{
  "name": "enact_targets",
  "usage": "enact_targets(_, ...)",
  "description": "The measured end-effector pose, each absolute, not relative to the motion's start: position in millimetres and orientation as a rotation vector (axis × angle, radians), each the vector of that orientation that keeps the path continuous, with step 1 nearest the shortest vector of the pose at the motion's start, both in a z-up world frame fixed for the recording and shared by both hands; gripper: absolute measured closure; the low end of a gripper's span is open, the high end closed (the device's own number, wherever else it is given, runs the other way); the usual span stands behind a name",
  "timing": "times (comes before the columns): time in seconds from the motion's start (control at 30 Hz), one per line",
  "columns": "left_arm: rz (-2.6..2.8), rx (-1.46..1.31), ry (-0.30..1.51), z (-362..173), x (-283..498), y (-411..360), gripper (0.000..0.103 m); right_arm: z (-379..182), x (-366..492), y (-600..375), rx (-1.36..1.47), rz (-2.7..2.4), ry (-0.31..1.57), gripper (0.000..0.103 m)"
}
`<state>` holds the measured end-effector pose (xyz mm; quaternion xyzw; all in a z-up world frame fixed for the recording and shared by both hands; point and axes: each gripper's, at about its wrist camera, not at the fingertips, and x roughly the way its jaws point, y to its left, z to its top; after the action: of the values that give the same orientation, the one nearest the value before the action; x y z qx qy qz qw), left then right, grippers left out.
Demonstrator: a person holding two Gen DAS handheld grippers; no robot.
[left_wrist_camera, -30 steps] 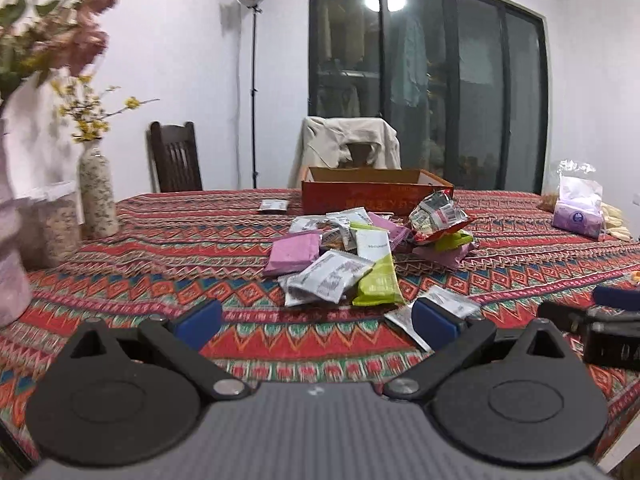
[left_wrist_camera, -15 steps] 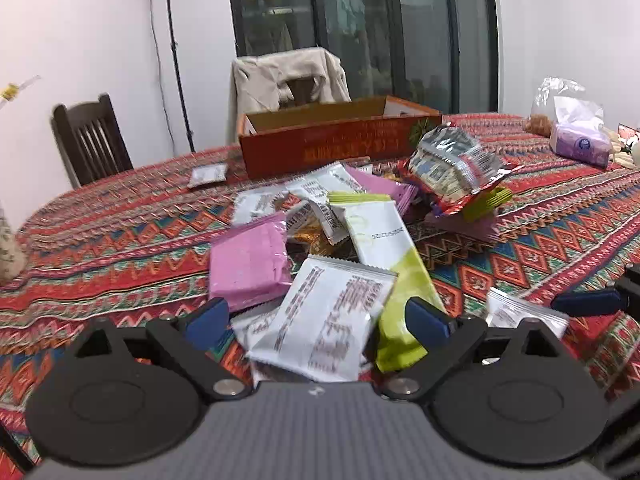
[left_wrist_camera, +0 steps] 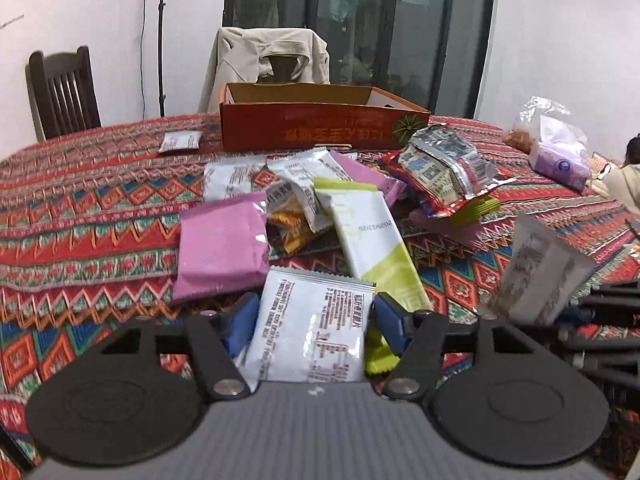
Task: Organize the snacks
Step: 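Reach the left tool into the snack pile and grasp a white packet, then carry the white packet with the left tool into the cardboard box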
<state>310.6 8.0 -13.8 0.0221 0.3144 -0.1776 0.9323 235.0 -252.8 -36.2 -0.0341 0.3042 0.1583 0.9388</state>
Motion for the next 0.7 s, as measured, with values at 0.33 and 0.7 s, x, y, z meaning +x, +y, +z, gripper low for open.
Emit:
enact_targets(0.33, -0.332, 0.044, 0.575, -3, 283, 11, 0.062, -21, 229, -284, 0.000, 0.278, 0.551, 0.089)
enact_targets(0.7, -0.288, -0.043, 0.414, 80, 286, 5, 0.062, 19, 227, -301, -0.033, 0.319, 0.456, 0.091)
